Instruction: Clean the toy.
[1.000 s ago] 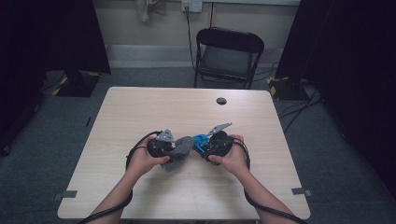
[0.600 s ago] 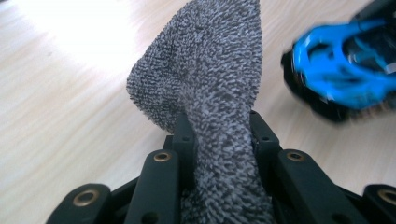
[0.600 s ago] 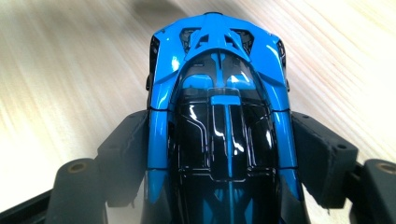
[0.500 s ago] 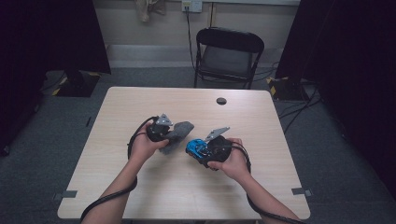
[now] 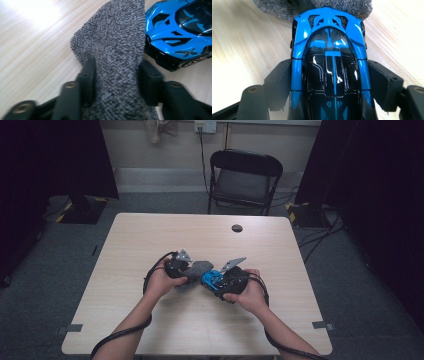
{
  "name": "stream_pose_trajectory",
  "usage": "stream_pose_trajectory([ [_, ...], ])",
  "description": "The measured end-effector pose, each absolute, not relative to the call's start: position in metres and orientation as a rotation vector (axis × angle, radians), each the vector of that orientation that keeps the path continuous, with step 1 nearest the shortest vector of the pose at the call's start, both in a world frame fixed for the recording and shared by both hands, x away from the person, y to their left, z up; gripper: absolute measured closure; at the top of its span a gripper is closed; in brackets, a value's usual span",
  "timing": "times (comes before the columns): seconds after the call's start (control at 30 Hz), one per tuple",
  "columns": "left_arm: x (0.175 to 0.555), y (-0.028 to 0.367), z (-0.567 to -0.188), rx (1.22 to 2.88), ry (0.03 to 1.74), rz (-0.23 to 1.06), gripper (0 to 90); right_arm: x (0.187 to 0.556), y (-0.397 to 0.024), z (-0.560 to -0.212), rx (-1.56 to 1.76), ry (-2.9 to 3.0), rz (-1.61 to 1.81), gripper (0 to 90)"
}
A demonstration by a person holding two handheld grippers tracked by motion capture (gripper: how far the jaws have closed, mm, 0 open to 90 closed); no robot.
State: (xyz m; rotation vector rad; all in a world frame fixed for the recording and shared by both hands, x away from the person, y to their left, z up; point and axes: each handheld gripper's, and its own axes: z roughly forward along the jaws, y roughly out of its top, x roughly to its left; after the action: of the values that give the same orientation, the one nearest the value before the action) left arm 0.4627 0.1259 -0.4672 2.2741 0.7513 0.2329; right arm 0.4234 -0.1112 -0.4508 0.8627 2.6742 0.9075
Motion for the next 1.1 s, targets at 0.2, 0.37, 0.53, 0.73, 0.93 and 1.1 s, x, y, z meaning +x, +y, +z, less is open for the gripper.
stream_pose_trajectory([
  [0.2,0.454,0.13,-0.46,2.295,0.721,0.259,34.9,0.424,-0.111,-0.452,0.866,2.678,0.902,26.3],
  [0.37,0.452,0.138,-0.467,2.335,0.694,0.228,55.0,0.424,-0.109,-0.453,0.863,2.683,0.91,26.3],
  [0.53,0.456,0.142,-0.464,2.294,0.733,0.232,70.1,0.421,-0.104,-0.453,0.831,2.7,0.908,26.3],
  [0.73,0.456,0.133,-0.458,2.272,0.658,0.185,72.7,0.421,-0.097,-0.453,0.815,2.708,0.906,26.3],
  [0.93,0.453,0.136,-0.456,2.289,0.631,0.14,73.3,0.427,-0.104,-0.453,0.859,2.679,0.9,26.3],
  [1.1,0.447,0.136,-0.456,2.281,0.609,0.113,73.3,0.431,-0.11,-0.453,0.902,2.655,0.901,26.3],
])
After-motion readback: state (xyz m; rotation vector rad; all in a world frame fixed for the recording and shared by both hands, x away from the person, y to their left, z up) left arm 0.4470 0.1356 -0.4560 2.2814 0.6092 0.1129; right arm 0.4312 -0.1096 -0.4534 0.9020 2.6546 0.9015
